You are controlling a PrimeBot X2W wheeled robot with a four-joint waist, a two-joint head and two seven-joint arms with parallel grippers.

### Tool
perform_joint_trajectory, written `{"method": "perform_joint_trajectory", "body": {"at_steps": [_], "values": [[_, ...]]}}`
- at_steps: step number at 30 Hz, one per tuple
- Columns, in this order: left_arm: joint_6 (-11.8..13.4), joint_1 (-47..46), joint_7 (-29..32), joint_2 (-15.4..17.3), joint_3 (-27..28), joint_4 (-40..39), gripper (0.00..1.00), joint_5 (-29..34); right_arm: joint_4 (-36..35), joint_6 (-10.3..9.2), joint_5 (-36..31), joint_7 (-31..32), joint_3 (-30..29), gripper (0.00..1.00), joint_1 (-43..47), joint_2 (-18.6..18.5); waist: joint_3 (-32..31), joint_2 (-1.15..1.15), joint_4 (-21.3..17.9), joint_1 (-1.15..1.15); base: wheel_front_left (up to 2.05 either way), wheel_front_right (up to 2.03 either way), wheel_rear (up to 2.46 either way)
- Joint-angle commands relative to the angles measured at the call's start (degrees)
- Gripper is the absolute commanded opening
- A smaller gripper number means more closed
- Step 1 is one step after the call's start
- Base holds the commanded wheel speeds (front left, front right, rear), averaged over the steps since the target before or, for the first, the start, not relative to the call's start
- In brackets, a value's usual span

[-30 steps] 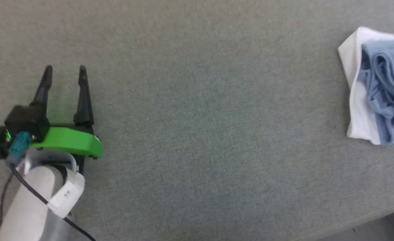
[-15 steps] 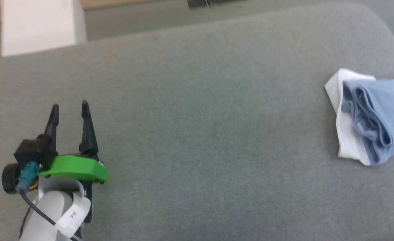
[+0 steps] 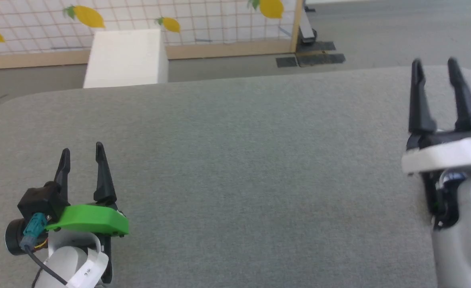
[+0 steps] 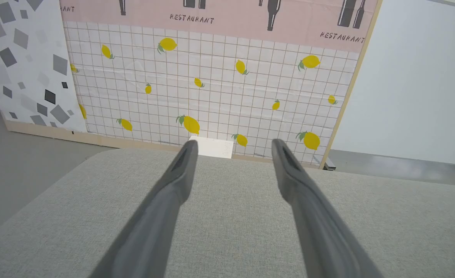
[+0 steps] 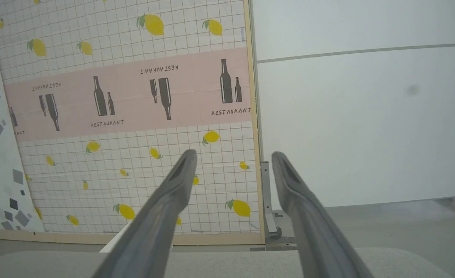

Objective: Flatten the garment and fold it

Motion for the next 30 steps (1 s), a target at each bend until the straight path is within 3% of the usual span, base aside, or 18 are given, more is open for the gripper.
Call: {"method": "perform_joint_trajectory", "body": {"at_steps": [1,19,30], "values": [[-0.1,0.9,-0.4,-0.3,0.2,0.2,1.00,-0.8,-0.4,-0.09,-0.7,-0.4,0.3,1.00,2.0,0.6,-2.3,0.00,2.7,0.01,0.00,0.00,0.00],[-2.8,2.7,-0.2,-2.0,0.0,4.1,1.00,-3.7,4.9,-0.09,-2.7,-0.9,0.2,1.00,15.8,3.7,-3.5,0.00,5.5,0.01,0.00,0.00,0.00],[-3.1,3.7,0.7,-0.5,-3.5,6.5,1.00,-0.6,4.5,-0.09,-3.4,-0.4,-1.3,1.00,19.4,4.0,-5.0,0.00,5.8,0.01,0.00,0.00,0.00]]}}
